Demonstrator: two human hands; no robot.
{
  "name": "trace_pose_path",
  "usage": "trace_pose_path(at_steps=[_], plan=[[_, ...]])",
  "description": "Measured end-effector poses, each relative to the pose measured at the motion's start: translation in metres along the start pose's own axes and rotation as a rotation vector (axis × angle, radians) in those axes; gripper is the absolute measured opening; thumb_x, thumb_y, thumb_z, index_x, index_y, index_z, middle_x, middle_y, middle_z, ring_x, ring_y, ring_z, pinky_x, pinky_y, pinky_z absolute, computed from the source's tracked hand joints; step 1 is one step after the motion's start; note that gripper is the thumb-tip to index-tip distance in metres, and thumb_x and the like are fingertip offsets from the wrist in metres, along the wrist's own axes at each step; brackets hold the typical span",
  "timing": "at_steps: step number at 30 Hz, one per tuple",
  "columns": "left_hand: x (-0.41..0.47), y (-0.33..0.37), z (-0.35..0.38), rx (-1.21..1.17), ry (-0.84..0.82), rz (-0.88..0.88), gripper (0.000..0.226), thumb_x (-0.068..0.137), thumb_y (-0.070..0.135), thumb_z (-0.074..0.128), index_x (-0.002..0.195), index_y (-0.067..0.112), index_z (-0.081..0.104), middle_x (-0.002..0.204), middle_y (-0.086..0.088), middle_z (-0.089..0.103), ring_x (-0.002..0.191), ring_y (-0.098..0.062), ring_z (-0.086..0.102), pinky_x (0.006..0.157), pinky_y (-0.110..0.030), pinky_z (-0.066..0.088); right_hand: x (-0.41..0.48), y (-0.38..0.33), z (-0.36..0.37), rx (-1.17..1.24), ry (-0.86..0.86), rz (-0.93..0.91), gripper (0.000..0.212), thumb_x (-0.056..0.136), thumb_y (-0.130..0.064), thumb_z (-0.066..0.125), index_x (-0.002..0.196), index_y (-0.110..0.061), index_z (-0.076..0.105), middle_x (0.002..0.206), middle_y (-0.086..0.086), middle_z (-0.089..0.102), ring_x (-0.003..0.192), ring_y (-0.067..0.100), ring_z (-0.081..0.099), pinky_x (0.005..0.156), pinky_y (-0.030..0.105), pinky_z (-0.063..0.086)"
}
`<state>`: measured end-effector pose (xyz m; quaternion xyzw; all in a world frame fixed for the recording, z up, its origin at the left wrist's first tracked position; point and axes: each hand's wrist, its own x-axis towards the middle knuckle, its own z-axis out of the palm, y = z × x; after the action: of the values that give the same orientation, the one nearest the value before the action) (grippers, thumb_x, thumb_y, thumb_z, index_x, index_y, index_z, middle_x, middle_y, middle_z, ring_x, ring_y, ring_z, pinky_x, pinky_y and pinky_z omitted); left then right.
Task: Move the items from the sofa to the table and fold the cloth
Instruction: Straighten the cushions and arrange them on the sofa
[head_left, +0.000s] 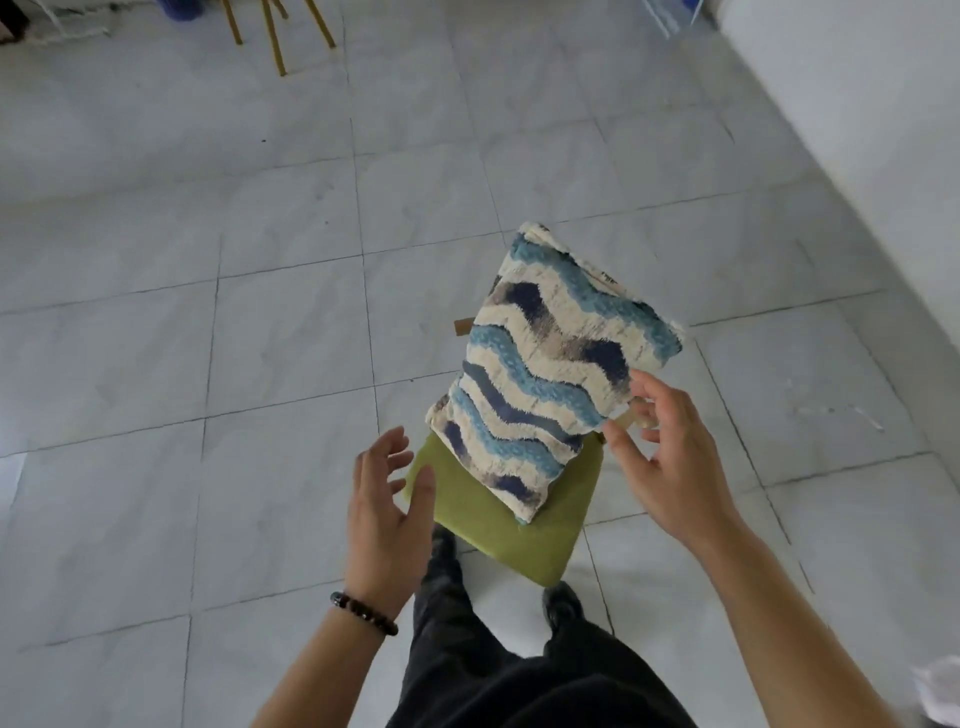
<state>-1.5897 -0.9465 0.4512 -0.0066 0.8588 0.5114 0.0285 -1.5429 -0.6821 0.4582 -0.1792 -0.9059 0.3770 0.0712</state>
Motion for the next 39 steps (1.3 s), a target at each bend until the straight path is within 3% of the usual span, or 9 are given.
trace_pose_path(at_steps=[6, 9, 13, 15, 18, 23, 27, 34, 39], plan=[[0.117, -0.033, 0.012, 0.109, -0.375, 0.082, 0.036, 0.093, 0.017, 0.059, 0.127, 0.024, 0.048, 0.121, 0.006, 0.051, 0.107, 0.002, 0.053, 0.090, -0.028, 0.050, 0.051, -0.023, 0.058, -0.038, 0.009, 0.180, 0.058, 0.092, -0.044, 0.054, 0.144, -0.025, 0.036, 0.133, -0.001, 0.047, 0.115, 0.010, 0.053, 0.090, 0.043, 0.054], [0.178, -0.052, 0.038, 0.197, -0.444, 0.085, 0.041, 0.093, 0.021, 0.060, 0.132, 0.016, 0.046, 0.125, 0.003, 0.050, 0.109, -0.009, 0.054, 0.091, -0.037, 0.050, 0.091, -0.022, 0.076, -0.125, 0.013, 0.205, 0.062, 0.093, -0.044, 0.056, 0.146, -0.021, 0.033, 0.139, 0.004, 0.043, 0.123, 0.020, 0.050, 0.095, 0.047, 0.051], [0.241, -0.080, 0.096, 0.342, -0.569, 0.056, 0.054, 0.094, 0.028, 0.057, 0.142, 0.014, 0.036, 0.140, -0.005, 0.042, 0.124, -0.020, 0.048, 0.099, -0.044, 0.046, 0.157, 0.001, 0.095, -0.323, 0.005, 0.232, 0.087, 0.090, -0.058, 0.057, 0.156, -0.025, 0.012, 0.162, 0.009, 0.008, 0.149, 0.029, 0.011, 0.120, 0.050, 0.011], [0.261, -0.095, 0.127, 0.394, -0.622, 0.029, 0.061, 0.094, 0.031, 0.055, 0.146, 0.015, 0.029, 0.146, -0.006, 0.037, 0.132, -0.023, 0.040, 0.105, -0.042, 0.039, 0.188, 0.022, 0.105, -0.421, -0.005, 0.264, 0.103, 0.084, -0.071, 0.054, 0.157, -0.027, -0.006, 0.163, 0.012, -0.013, 0.150, 0.033, -0.011, 0.114, 0.047, -0.010], [0.278, -0.117, 0.169, 0.371, -0.685, -0.034, 0.073, 0.093, 0.041, 0.053, 0.151, 0.017, 0.016, 0.152, -0.008, 0.033, 0.138, -0.028, 0.033, 0.110, -0.047, 0.034, 0.215, 0.059, 0.125, -0.464, -0.062, 0.337, 0.124, 0.072, -0.086, 0.049, 0.153, -0.025, -0.021, 0.162, 0.013, -0.019, 0.148, 0.036, -0.019, 0.111, 0.053, -0.018], [0.264, -0.141, 0.206, 0.255, -0.682, -0.119, 0.075, 0.084, 0.054, 0.060, 0.143, 0.032, 0.019, 0.122, 0.008, 0.062, 0.118, -0.023, 0.053, 0.098, -0.048, 0.046, 0.196, 0.102, 0.152, -0.594, -0.034, 0.376, 0.134, 0.059, -0.093, 0.053, 0.156, -0.015, 0.002, 0.140, 0.015, 0.035, 0.133, 0.035, 0.032, 0.116, 0.058, 0.012], [0.230, -0.138, 0.206, 0.375, -0.677, -0.094, 0.069, 0.081, 0.059, 0.060, 0.137, 0.026, 0.038, 0.119, -0.006, 0.055, 0.112, -0.029, 0.046, 0.093, -0.051, 0.043, 0.155, 0.124, 0.140, -0.486, 0.091, 0.332, 0.102, 0.060, -0.079, 0.068, 0.137, -0.014, 0.049, 0.118, 0.007, 0.065, 0.109, 0.030, 0.059, 0.097, 0.044, 0.037], [0.174, -0.074, 0.170, 0.356, -0.555, 0.092, 0.082, 0.069, 0.079, 0.049, 0.137, 0.034, 0.038, 0.133, -0.001, 0.044, 0.127, -0.020, 0.032, 0.108, -0.045, 0.031, 0.090, 0.079, 0.044, 0.016, 0.264, 0.268, 0.043, 0.066, -0.034, 0.082, 0.104, -0.016, 0.072, 0.085, 0.004, 0.075, 0.079, 0.023, 0.069, 0.076, 0.046, 0.055], [0.153, 0.009, 0.155, 0.317, -0.556, 0.265, 0.095, 0.072, 0.086, 0.042, 0.144, 0.026, 0.029, 0.145, -0.001, 0.040, 0.135, -0.021, 0.034, 0.110, -0.050, 0.032, 0.043, 0.050, -0.045, 0.255, 0.370, 0.283, 0.049, 0.060, -0.014, 0.090, 0.100, -0.034, 0.070, 0.082, -0.028, 0.069, 0.080, -0.011, 0.066, 0.067, 0.014, 0.054]])
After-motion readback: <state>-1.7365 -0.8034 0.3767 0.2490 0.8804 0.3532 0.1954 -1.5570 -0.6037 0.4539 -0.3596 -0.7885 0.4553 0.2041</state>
